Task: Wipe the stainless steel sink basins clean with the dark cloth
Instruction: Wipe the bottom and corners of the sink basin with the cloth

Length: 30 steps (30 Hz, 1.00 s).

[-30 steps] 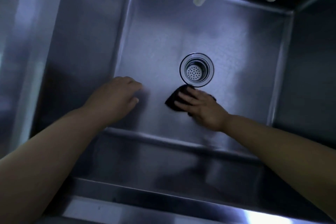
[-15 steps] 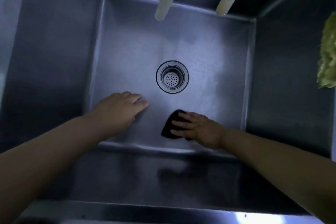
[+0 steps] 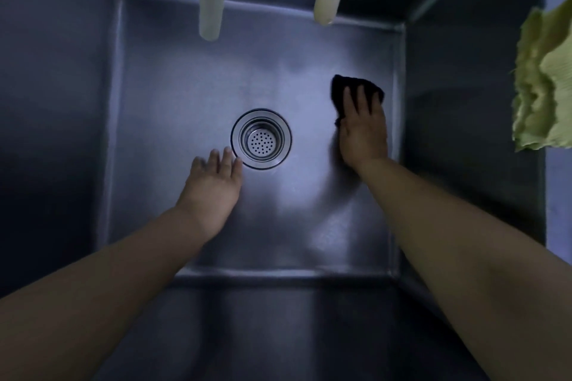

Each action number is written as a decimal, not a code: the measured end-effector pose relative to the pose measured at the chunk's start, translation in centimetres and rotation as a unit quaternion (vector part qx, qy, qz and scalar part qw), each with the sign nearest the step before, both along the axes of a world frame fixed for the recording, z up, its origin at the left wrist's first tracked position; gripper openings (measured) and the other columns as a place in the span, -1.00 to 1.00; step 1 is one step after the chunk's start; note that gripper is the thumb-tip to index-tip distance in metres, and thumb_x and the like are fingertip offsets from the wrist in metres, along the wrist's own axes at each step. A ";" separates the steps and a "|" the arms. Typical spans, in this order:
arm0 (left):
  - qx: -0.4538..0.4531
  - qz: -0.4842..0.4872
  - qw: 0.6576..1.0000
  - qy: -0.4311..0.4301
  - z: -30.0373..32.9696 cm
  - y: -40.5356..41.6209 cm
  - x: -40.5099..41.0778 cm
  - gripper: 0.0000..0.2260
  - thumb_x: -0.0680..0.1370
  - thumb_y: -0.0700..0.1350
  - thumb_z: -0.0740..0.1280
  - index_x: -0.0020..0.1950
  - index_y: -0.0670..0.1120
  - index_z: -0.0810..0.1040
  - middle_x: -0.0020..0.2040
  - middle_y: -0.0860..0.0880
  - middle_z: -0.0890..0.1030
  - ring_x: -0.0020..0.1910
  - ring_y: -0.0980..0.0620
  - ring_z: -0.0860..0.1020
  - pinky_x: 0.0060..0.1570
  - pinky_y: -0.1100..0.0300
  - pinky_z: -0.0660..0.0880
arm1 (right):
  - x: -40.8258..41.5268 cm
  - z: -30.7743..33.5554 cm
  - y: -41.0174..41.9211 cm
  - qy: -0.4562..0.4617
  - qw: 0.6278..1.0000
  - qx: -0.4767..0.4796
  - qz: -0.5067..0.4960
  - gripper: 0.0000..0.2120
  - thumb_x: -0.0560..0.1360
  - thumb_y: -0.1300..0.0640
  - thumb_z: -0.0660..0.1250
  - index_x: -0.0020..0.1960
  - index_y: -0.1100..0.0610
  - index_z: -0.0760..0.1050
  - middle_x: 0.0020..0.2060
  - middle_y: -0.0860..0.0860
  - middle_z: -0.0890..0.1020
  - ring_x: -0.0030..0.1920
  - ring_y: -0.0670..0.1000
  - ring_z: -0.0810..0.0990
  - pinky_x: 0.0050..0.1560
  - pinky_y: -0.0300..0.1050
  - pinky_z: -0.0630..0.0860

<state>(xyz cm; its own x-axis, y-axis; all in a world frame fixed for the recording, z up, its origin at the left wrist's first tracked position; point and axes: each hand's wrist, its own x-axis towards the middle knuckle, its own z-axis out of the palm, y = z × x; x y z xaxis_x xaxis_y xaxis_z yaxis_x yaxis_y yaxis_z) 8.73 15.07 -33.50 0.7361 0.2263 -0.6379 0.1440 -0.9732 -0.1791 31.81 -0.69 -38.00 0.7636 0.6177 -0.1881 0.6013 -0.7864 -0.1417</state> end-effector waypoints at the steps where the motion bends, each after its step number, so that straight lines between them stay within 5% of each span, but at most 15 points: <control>1: -0.003 0.003 1.000 0.005 0.0 0.0 0.1 -0.31 0.53 -0.09 0.26 0.51 -0.24 -0.05 0.52 -0.31 -0.02 0.47 -0.29 0.08 0.37 -0.16 0.19 | 0.1 0.2 -1.3 -0.002 0.999 -0.011 -0.032 -0.44 0.59 0.15 0.10 0.54 0.10 -0.01 0.53 0.16 0.03 0.49 0.28 -0.04 0.48 0.02 -0.11; 8: -0.039 0.028 0.999 0.020 0.4 -0.1 0.3 -0.34 0.56 -0.14 0.23 0.52 -0.23 -0.10 0.52 -0.30 -0.08 0.49 -0.31 0.03 0.38 -0.09 0.21 | -6.9 1.2 -3.8 0.046 0.991 -0.026 -0.124 -0.42 0.59 0.17 0.07 0.54 0.07 -0.07 0.53 0.16 -0.04 0.50 0.26 -0.10 0.49 0.10 -0.13; 15: -0.046 0.032 0.998 0.018 0.5 -0.2 0.3 -0.37 0.57 -0.17 0.21 0.51 -0.26 -0.09 0.52 -0.33 -0.08 0.48 -0.34 0.02 0.39 -0.14 0.18 | -15.1 1.8 -3.3 0.158 0.978 -0.039 0.132 -0.34 0.48 0.06 0.27 0.52 0.11 0.11 0.49 0.23 0.12 0.44 0.41 0.06 0.39 0.30 0.09; 19: -0.057 0.030 0.998 0.027 0.6 0.0 0.4 -0.36 0.58 -0.17 0.20 0.51 -0.25 -0.11 0.52 -0.33 -0.10 0.48 -0.34 0.02 0.39 -0.13 0.17 | -12.4 2.0 -6.5 0.128 0.962 -0.058 0.236 -0.34 0.46 0.05 0.37 0.47 0.17 0.20 0.44 0.23 0.26 0.40 0.41 0.19 0.36 0.32 0.15; 25: -0.067 0.026 0.997 0.029 0.5 0.2 0.2 -0.33 0.57 -0.16 0.24 0.51 -0.25 -0.11 0.51 -0.33 -0.10 0.48 -0.34 0.02 0.40 -0.13 0.17 | -7.4 1.6 -9.9 0.092 0.986 -0.139 0.019 -0.33 0.59 -0.04 0.11 0.51 0.08 -0.22 0.52 0.18 -0.12 0.49 0.30 -0.17 0.43 0.07 -0.33; 30: -0.066 0.020 0.997 0.025 0.5 0.2 0.1 -0.30 0.56 -0.12 0.26 0.51 -0.26 -0.11 0.51 -0.33 -0.08 0.48 -0.34 0.04 0.38 -0.14 0.20 | -13.7 1.8 -6.4 0.152 0.956 -0.157 -0.194 -0.19 0.54 -0.15 0.14 0.52 0.13 -0.28 0.51 0.21 -0.20 0.47 0.32 -0.24 0.43 0.15 -0.27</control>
<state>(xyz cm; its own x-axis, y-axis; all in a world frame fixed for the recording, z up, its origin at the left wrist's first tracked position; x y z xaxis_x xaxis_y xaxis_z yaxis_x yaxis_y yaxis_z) 8.81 15.31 -33.04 0.6943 0.1660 -0.7003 0.1771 -0.9825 -0.0572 18.15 -7.09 -36.21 0.8052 0.1749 -0.5667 0.2234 -0.9746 0.0167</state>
